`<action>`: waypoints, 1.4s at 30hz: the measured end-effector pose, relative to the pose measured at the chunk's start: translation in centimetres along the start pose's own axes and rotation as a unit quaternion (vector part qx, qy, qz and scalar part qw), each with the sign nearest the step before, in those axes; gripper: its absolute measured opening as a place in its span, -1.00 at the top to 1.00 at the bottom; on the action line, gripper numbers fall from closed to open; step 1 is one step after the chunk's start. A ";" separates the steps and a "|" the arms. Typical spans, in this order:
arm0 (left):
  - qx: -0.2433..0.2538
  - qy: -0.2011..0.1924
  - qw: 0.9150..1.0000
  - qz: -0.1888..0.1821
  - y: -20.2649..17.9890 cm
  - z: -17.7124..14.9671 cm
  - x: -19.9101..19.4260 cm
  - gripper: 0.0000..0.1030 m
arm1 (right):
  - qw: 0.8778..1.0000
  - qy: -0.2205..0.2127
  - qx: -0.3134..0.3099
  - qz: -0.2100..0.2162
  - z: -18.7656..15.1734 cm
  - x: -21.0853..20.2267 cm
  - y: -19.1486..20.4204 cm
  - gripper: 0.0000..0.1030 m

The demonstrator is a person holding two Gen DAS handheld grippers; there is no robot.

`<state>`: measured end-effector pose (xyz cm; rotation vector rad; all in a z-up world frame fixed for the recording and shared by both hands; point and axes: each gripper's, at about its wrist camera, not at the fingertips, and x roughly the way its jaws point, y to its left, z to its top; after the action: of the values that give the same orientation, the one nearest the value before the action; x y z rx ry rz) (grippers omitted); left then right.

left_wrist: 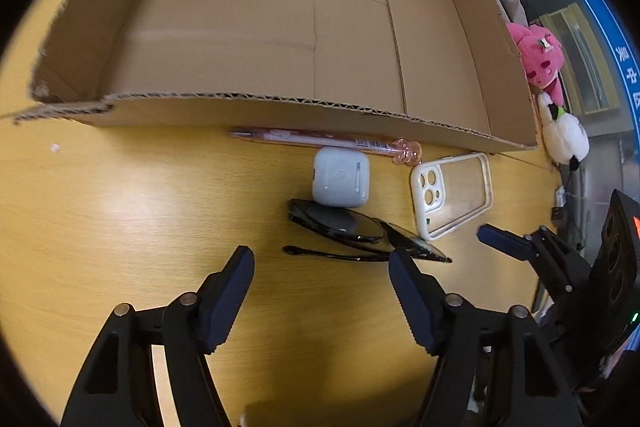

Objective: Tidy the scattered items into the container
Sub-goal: 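Grasp the black sunglasses with the right gripper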

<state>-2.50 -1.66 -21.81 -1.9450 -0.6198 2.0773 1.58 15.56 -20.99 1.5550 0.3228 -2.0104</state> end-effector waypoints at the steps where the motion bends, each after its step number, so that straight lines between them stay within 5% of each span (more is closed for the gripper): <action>1: -0.008 0.006 1.000 -0.009 0.2 0.2 0.3 -0.33 | 1.000 0.003 -0.017 -0.007 0.2 0.5 0.3 -0.72; 7: -0.068 0.041 0.995 -0.058 1.6 0.5 1.9 -0.34 | 0.986 0.018 -0.162 -0.043 -0.1 3.1 3.2 -0.45; 12: -0.117 0.066 0.989 -0.068 2.8 -0.1 2.8 -0.33 | 0.976 0.031 -0.212 -0.047 -0.9 4.7 4.3 -0.27; 21: -0.151 0.071 0.980 -0.107 2.3 0.4 4.0 -0.33 | 0.981 0.039 -0.189 -0.016 -0.9 5.3 3.3 0.35; 30: -0.155 0.088 0.979 -0.101 1.0 1.4 5.7 -0.33 | 0.983 0.040 -0.178 -0.015 -1.3 4.9 3.6 0.40; 32: -0.159 0.087 0.979 -0.098 1.1 1.6 5.7 -0.23 | 0.984 0.037 -0.174 -0.015 -1.4 4.6 3.6 0.41; 34: -0.165 0.086 0.978 -0.093 1.4 1.6 5.6 0.13 | 0.984 0.036 -0.173 -0.015 -1.4 4.4 3.6 0.45; 42: -0.164 0.075 0.979 -0.096 1.9 1.7 4.5 0.21 | 0.987 0.030 -0.158 -0.002 -0.5 2.4 3.8 0.47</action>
<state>-4.38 -1.56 -26.64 -2.0881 -1.1252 1.7834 3.74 12.08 -22.83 1.4159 0.6361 -1.8124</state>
